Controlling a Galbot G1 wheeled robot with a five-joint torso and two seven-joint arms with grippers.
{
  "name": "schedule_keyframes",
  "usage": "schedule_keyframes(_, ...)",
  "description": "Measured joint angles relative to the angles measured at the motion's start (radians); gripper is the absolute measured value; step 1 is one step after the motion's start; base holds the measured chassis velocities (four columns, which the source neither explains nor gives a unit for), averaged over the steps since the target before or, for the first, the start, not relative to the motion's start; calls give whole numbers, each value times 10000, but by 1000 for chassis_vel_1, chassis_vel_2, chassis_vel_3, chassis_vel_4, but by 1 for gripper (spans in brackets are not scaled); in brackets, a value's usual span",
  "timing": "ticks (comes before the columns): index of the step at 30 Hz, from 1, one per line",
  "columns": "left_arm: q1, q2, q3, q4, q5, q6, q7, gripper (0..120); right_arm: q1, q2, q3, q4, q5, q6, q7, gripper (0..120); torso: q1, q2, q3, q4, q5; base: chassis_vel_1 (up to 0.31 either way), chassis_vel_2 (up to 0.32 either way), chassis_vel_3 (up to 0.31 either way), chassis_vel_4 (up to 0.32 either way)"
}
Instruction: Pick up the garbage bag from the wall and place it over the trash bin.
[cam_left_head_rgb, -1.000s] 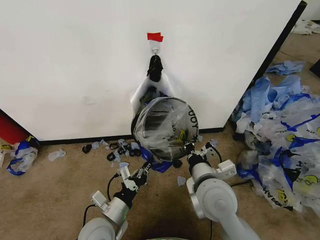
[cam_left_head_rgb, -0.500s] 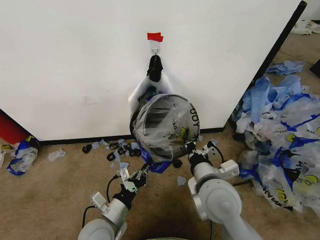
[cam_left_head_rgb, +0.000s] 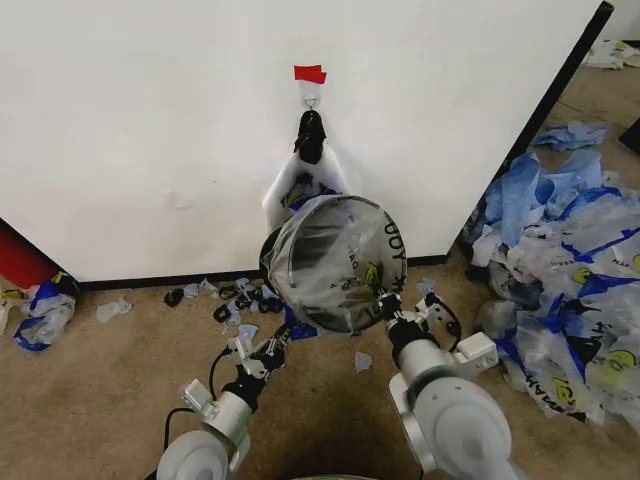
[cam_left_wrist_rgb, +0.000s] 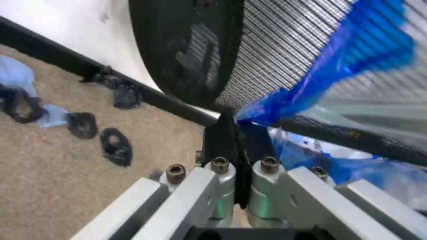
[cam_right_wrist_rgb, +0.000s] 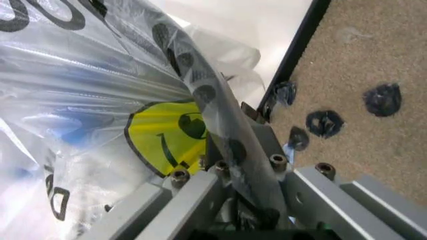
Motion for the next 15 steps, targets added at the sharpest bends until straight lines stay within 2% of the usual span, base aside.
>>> schedule_keyframes(15,-167,-165,-12,405,192,-40,-190,0,-348,-248,26,467,-35,-62,66,0,0,0,0,1,0,0,0,0,0)
